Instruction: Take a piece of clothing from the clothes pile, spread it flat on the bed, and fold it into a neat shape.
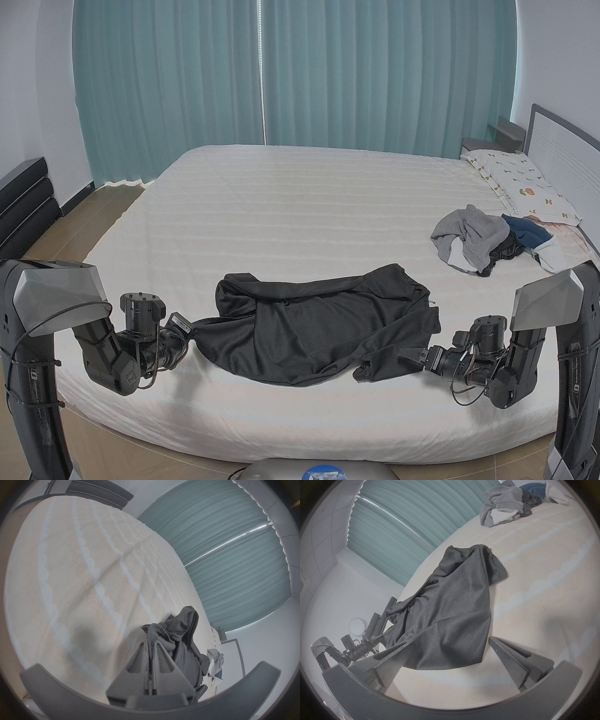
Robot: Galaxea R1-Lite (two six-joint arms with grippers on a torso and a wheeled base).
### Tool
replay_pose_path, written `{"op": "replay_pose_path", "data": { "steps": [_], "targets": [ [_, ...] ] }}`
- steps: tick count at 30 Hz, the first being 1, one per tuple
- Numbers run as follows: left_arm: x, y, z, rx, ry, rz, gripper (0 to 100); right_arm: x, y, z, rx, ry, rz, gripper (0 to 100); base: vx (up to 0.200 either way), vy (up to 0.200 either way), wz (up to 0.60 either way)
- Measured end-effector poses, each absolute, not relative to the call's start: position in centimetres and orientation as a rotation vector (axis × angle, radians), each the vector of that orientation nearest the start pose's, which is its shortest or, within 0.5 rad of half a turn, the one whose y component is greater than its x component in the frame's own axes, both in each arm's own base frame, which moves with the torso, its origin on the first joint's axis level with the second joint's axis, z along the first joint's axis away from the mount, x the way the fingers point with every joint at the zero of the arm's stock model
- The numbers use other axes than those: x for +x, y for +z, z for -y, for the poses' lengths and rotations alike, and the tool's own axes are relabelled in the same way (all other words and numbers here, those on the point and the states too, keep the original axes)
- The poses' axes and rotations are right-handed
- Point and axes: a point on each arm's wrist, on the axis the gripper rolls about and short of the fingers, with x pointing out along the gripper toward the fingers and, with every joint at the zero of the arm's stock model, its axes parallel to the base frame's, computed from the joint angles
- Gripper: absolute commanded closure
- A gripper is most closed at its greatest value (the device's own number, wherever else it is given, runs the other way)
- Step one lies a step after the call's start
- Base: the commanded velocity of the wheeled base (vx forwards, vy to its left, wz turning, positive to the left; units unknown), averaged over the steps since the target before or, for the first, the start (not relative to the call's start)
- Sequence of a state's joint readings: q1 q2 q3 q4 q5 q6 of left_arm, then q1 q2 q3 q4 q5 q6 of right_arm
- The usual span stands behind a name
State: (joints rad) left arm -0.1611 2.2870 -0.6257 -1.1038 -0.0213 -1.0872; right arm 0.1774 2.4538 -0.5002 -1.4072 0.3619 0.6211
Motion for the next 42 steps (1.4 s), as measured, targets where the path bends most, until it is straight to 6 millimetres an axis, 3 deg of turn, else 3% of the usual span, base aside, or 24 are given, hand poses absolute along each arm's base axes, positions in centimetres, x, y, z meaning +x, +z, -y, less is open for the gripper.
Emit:
{"op": "replay_pose_path", "data": {
  "steps": [12, 19, 31, 38, 42],
  "targets": [
    [33.9, -0.8, 5.5, -1.018, 0.144, -0.592, 100, 31.1, -4.2, -6.0, 0.64, 0.318, -0.705, 100, 0.0, 0.0, 0.0],
    [33.8, -0.2, 5.4, -1.013, 0.153, -0.566, 100, 30.6, -1.0, -5.1, 0.647, 0.301, -0.686, 100, 0.0, 0.0, 0.0],
    [31.5, 3.4, 4.8, -0.913, 0.142, -0.483, 100, 29.3, 4.8, -4.0, 0.658, 0.272, -0.681, 100, 0.0, 0.0, 0.0],
    [29.3, 4.9, 4.5, -0.833, 0.152, -0.536, 100, 26.4, 9.1, -2.3, 0.682, 0.22, -0.71, 100, 0.0, 0.0, 0.0],
    [27.7, 5.6, 4.2, -0.79, 0.178, -0.607, 100, 24.5, 10.6, -1.7, 0.692, 0.193, -0.75, 100, 0.0, 0.0, 0.0]
  ]
}}
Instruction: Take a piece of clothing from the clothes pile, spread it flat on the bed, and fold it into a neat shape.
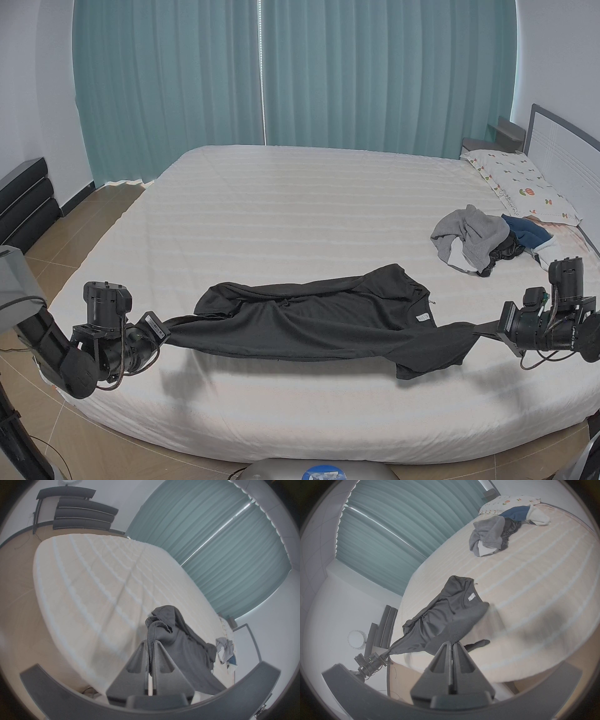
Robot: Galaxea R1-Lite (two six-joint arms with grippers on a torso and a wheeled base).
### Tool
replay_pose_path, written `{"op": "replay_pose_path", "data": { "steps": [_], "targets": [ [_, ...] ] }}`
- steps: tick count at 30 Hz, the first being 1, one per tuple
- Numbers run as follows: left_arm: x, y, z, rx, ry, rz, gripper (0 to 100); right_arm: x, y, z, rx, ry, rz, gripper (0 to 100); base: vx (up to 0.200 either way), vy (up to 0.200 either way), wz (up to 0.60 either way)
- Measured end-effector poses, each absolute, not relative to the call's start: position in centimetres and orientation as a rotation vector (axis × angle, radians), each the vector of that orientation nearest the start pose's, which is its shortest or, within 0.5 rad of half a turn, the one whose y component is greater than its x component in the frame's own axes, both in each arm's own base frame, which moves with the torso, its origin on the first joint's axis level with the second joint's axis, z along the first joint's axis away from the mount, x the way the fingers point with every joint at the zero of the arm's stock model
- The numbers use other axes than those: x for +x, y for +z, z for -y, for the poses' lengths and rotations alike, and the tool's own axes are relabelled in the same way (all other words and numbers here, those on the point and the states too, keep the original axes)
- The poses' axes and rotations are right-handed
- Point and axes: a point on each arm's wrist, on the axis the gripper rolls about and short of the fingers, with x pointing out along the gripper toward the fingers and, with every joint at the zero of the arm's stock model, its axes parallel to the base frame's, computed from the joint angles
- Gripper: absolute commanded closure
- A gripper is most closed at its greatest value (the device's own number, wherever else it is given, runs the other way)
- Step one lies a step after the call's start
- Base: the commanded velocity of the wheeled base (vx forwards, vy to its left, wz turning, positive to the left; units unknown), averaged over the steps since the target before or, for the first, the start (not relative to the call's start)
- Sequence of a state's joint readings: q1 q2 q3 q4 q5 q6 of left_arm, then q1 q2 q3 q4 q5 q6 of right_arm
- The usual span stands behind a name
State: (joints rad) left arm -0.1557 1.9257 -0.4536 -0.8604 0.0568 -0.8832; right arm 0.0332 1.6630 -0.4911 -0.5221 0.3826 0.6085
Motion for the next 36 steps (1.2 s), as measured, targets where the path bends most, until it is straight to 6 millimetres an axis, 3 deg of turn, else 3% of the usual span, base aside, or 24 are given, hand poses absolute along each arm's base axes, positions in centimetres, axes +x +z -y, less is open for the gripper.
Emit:
{"op": "replay_pose_path", "data": {
  "steps": [9, 19, 25, 26, 36],
  "targets": [
    [24.1, 6.8, 4.2, -0.714, 0.202, -0.755, 100, 20.9, 11.1, -0.5, 0.624, 0.154, -0.863, 100, 0.0, 0.0, 0.0],
    [21.1, 5.4, 3.9, -0.635, 0.16, -0.879, 100, 18.1, 10.2, 0.0, 0.497, 0.158, -1.045, 100, 0.0, 0.0, 0.0],
    [19.9, 4.5, 3.9, -0.627, 0.141, -0.951, 100, 17.9, 9.7, 0.1, 0.481, 0.153, -1.075, 100, 0.0, 0.0, 0.0],
    [19.8, 4.4, 4.0, -0.625, 0.138, -0.959, 0, 17.8, 9.6, 0.1, 0.477, 0.153, -1.085, 0, 0.0, 0.0, 0.0],
    [19.5, 3.2, 4.7, -0.601, 0.12, -1.033, 0, 18.8, 8.4, 0.3, 0.45, 0.161, -1.133, 0, 0.0, 0.0, 0.0]
  ]
}}
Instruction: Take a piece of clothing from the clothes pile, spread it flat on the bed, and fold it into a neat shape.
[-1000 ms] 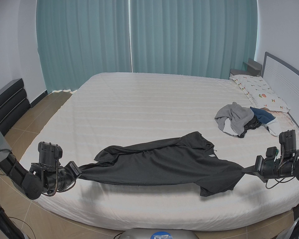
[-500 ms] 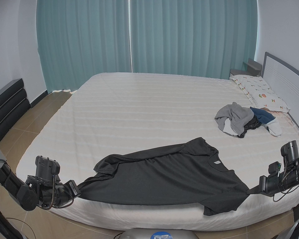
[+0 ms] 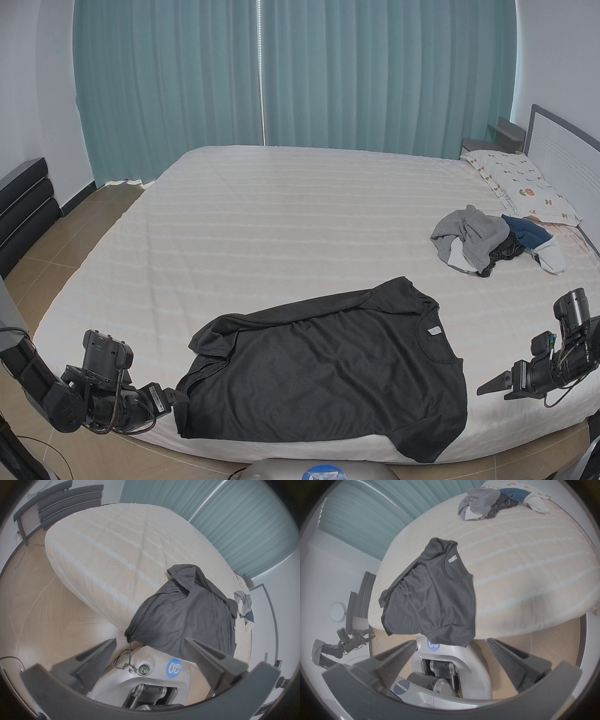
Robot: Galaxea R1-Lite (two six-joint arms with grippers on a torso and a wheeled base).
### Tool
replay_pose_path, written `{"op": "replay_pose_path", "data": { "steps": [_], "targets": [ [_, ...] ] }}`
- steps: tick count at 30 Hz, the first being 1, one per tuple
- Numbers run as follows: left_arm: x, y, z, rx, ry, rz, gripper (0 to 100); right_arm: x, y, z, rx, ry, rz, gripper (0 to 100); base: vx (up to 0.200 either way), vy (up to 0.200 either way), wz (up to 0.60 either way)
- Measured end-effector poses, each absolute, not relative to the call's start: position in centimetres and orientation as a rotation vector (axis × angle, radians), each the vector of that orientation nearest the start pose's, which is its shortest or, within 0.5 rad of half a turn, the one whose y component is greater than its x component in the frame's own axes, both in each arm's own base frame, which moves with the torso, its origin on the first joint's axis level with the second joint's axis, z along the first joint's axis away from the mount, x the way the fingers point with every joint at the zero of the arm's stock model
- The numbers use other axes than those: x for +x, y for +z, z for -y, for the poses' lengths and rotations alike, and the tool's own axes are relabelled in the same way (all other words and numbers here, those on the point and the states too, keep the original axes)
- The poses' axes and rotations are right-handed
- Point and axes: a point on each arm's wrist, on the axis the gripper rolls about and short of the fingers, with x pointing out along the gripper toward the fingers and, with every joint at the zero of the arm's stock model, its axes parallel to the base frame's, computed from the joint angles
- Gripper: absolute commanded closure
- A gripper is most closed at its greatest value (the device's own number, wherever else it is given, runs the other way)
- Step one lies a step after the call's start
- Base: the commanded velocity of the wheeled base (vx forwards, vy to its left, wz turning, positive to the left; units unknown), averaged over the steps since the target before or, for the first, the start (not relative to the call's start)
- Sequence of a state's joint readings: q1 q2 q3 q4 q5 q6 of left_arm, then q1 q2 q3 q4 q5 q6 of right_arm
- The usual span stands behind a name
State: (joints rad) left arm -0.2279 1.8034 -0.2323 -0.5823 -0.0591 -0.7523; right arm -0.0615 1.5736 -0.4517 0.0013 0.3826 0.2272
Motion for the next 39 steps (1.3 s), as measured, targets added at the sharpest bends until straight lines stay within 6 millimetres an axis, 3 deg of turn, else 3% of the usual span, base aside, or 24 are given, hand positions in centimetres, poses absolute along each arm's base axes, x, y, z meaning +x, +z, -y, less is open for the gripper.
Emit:
{"op": "replay_pose_path", "data": {
  "steps": [9, 19, 24, 27, 33, 39],
  "targets": [
    [22.6, 4.5, 5.4, -0.635, 0.084, -0.944, 0, 21.4, 8.5, 0.7, 0.465, 0.165, -1.106, 0, 0.0, 0.0, 0.0],
    [30.6, 7.3, 7.3, -0.719, 0.024, -0.769, 0, 25.7, 7.9, 1.0, 0.525, 0.159, -1.027, 0, 0.0, 0.0, 0.0],
    [34.8, 7.4, 8.4, -0.718, 0.015, -0.755, 0, 27.7, 7.3, 1.1, 0.603, 0.196, -0.998, 0, 0.0, 0.0, 0.0],
    [36.3, 6.9, 8.8, -0.706, 0.039, -0.807, 0, 28.3, 6.6, 1.4, 0.645, 0.218, -0.996, 0, 0.0, 0.0, 0.0],
    [37.8, 5.2, 8.1, -0.706, 0.08, -0.839, 0, 28.9, 4.9, 1.9, 0.697, 0.222, -1.028, 0, 0.0, 0.0, 0.0],
    [36.5, 2.1, 6.4, -0.638, 0.122, -0.919, 0, 29.0, 3.3, 2.1, 0.722, 0.222, -1.044, 0, 0.0, 0.0, 0.0]
  ]
}}
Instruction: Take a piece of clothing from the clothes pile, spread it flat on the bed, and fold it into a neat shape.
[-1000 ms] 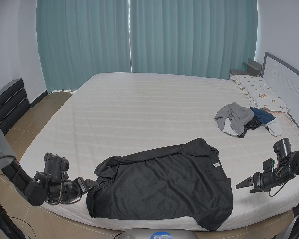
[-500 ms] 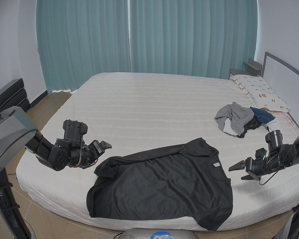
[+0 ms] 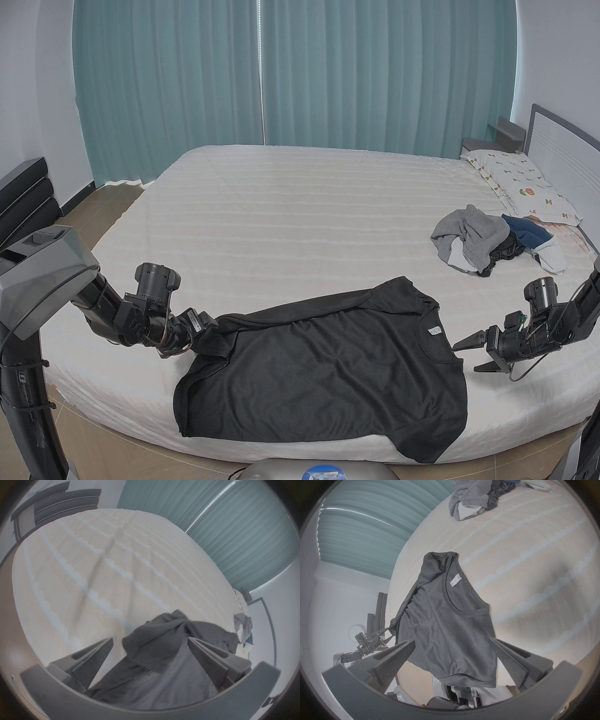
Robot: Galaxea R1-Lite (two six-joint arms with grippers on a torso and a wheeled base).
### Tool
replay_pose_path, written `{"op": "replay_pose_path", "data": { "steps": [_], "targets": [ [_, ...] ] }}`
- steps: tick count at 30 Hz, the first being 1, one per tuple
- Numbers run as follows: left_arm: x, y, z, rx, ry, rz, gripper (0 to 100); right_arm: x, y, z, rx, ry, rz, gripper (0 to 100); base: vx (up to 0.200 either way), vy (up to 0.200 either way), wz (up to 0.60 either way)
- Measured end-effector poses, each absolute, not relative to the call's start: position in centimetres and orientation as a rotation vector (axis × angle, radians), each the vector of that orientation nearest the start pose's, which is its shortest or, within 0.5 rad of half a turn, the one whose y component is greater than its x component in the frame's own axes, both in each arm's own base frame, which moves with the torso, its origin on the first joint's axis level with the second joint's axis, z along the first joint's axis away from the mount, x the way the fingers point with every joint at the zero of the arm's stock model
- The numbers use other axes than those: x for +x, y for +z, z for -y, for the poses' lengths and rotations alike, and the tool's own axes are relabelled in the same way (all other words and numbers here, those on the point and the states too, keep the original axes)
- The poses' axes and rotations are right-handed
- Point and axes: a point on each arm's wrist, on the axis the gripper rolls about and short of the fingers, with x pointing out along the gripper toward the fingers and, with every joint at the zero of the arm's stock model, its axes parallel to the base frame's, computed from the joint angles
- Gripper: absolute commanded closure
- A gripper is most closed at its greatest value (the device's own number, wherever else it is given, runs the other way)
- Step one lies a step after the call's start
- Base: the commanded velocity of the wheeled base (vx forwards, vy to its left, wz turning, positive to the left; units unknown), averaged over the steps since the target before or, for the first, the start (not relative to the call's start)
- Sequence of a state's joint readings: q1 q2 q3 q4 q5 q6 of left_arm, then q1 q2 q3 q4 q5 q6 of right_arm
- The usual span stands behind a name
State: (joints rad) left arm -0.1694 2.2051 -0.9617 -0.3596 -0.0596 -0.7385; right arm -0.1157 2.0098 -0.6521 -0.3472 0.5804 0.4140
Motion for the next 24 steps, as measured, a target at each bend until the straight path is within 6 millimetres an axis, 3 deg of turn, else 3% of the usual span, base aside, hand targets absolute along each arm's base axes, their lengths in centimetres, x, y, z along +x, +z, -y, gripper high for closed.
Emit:
{"op": "replay_pose_path", "data": {
  "steps": [7, 14, 15, 24],
  "targets": [
    [35.9, 0.5, 6.1, -0.603, 0.131, -0.962, 0, 29.0, 2.0, 2.2, 0.728, 0.221, -1.05, 0, 0.0, 0.0, 0.0],
    [37.1, -0.2, 6.7, -0.61, 0.097, -0.898, 0, 29.0, 1.5, 2.1, 0.731, 0.219, -1.065, 0, 0.0, 0.0, 0.0],
    [37.3, -0.3, 6.8, -0.61, 0.092, -0.888, 100, 29.1, 1.5, 2.1, 0.731, 0.22, -1.066, 0, 0.0, 0.0, 0.0],
    [38.5, 0.0, 7.2, -0.696, 0.096, -0.796, 100, 29.0, 1.4, 1.8, 0.728, 0.226, -1.075, 0, 0.0, 0.0, 0.0]
  ]
}}
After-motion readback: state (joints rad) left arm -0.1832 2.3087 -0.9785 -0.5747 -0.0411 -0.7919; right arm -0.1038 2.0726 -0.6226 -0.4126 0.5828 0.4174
